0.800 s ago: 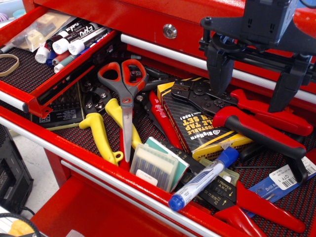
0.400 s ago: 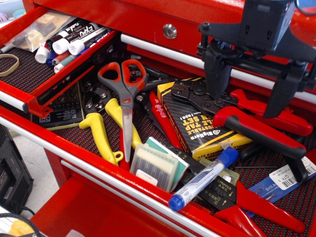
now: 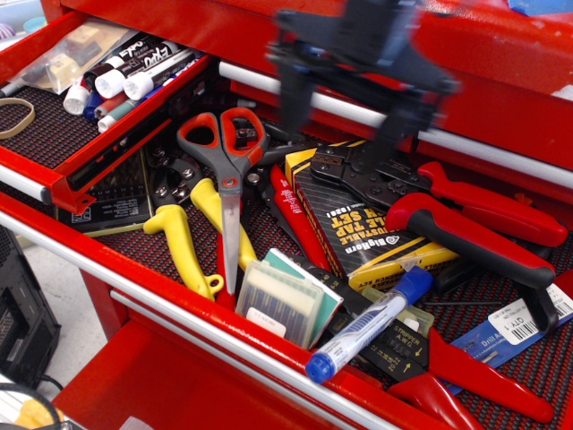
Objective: Pick up scissors and put into drawer
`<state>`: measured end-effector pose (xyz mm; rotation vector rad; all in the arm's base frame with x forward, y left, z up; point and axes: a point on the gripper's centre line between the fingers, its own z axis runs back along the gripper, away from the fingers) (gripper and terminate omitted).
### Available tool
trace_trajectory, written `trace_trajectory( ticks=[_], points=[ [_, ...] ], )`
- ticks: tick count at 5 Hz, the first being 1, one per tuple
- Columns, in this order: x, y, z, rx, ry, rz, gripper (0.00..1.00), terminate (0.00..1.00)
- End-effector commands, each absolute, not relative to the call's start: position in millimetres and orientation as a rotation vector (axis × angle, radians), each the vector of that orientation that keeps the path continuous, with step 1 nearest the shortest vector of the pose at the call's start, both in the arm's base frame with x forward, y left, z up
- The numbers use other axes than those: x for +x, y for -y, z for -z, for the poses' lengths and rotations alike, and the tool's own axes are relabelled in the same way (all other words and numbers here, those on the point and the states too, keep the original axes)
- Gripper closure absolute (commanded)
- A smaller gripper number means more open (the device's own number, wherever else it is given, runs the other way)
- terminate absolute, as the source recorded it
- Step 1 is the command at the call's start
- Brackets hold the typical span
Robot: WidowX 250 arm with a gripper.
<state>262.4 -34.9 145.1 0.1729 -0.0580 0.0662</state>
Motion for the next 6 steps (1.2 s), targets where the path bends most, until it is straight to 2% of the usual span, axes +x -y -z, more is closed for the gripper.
trace_trajectory(
  ticks=[1, 2, 4, 6],
  points=[
    [271, -3, -133, 0.166, 0.106, -0.078, 0.00, 0.00],
    [267, -18, -116, 0.134, 0.104, -0.034, 0.00, 0.00],
    [270, -48, -100, 0.138, 0.107, 0.072, 0.00, 0.00],
    [269, -43, -87, 0.066, 0.114, 0.050, 0.00, 0.00]
  ],
)
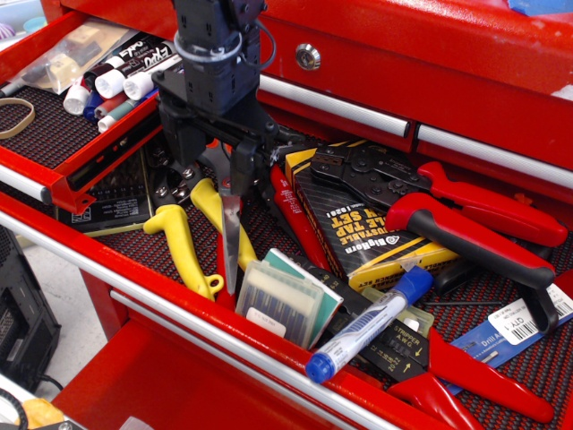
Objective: Pick up scissors and put into drawer
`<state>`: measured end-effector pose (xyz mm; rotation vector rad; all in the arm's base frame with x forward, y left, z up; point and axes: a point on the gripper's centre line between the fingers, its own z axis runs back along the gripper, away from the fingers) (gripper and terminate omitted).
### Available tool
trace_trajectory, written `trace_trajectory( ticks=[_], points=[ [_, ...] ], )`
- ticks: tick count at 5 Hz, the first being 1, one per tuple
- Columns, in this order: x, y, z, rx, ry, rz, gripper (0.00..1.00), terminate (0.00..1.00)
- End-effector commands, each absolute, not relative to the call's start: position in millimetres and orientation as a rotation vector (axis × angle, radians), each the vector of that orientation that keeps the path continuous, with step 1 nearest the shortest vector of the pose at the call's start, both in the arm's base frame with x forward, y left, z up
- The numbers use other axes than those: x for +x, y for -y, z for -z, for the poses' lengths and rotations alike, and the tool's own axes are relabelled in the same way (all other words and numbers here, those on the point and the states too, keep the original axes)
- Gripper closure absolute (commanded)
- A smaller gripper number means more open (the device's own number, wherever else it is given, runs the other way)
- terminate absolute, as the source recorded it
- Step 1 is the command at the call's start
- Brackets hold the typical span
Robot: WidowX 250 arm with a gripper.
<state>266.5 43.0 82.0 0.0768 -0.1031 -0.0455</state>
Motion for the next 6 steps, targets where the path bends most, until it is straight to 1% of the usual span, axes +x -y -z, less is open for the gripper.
trace_trajectory(
  ticks=[1, 2, 4, 5, 6],
  points=[
    [269, -40, -85, 0.014, 0.101, 0.008, 0.00, 0.00],
    [267, -41, -82, -0.042, 0.088, 0.010, 0.00, 0.00],
    [257, -32, -54, -0.017, 0.225, -0.003, 0.00, 0.00],
    [256, -28, -50, -0.009, 0.223, -0.013, 1.00, 0.00],
    [258, -29, -53, -0.006, 0.211, -0.009, 1.00, 0.00]
  ],
)
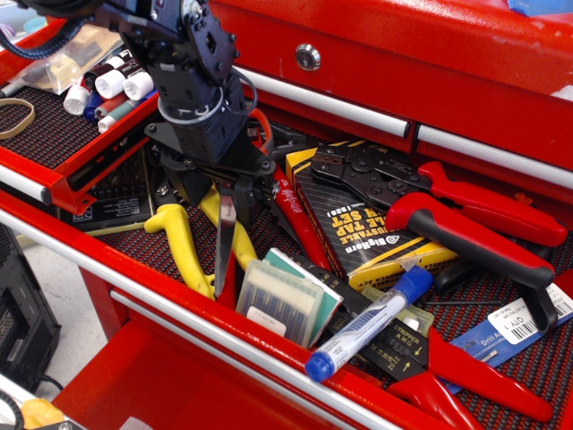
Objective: Pick up scissors and put into drawer
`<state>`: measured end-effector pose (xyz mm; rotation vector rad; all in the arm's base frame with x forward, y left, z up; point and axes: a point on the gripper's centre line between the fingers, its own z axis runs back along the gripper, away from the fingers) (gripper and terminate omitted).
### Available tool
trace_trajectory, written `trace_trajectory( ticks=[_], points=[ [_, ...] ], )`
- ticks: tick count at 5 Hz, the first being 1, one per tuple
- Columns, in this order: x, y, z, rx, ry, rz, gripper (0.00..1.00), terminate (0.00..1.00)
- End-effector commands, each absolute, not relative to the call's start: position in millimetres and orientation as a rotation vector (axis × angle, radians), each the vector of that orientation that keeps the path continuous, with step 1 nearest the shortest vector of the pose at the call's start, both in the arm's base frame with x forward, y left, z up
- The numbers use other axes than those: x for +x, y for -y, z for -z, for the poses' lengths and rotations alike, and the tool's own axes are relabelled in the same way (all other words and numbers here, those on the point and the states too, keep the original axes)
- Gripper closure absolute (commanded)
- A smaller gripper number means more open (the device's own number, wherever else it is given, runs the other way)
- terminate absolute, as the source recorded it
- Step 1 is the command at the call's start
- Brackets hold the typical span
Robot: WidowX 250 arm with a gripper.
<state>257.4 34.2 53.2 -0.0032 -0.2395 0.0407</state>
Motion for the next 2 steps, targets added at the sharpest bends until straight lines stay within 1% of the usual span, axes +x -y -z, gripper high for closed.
trace_trajectory(
  ticks=[1, 2],
  points=[
    [260, -29, -64, -0.014, 0.180, -0.026, 1.00, 0.00],
    [257, -21, -93, -0.003, 0.128, -0.101, 1.00, 0.00]
  ],
)
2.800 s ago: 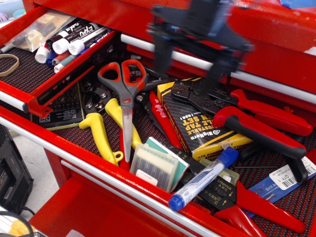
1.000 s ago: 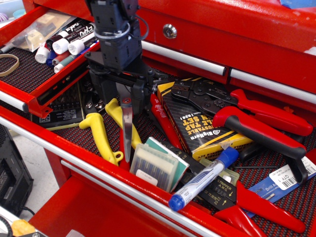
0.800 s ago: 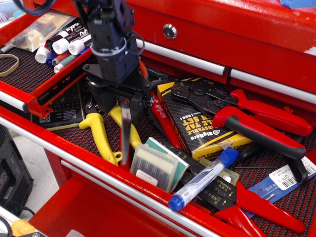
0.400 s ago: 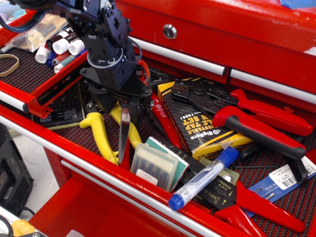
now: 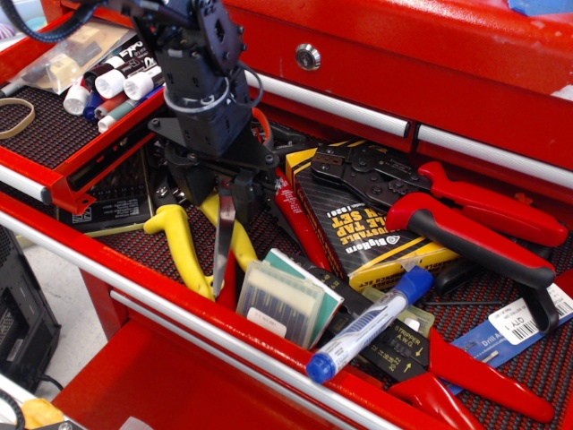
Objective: Pick up scissors and put into drawer
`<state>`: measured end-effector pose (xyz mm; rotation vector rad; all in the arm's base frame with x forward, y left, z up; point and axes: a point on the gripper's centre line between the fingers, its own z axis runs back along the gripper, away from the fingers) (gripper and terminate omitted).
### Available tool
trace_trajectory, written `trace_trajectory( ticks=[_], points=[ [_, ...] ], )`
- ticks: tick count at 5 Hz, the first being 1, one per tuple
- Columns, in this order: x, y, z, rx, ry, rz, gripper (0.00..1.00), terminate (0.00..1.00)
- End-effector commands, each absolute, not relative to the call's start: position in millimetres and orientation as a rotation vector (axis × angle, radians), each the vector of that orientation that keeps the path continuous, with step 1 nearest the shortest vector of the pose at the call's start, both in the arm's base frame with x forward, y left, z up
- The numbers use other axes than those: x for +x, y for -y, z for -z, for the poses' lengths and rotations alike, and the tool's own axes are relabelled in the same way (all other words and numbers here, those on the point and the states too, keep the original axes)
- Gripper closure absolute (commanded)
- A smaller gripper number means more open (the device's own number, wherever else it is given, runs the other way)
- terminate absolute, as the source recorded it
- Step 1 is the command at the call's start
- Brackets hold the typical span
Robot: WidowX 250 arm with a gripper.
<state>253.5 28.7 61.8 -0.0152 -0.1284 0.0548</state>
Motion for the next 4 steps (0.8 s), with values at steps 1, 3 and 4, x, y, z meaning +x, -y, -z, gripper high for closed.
trace_trajectory(
  ticks=[1, 3, 4],
  points=[
    [248, -7, -119, 0.049, 0.101, -0.180, 1.00, 0.00],
    [226, 4, -159, 0.165, 0.093, -0.323, 1.00, 0.00],
    [218, -7, -175, 0.298, 0.200, -0.427, 1.00, 0.00]
  ],
)
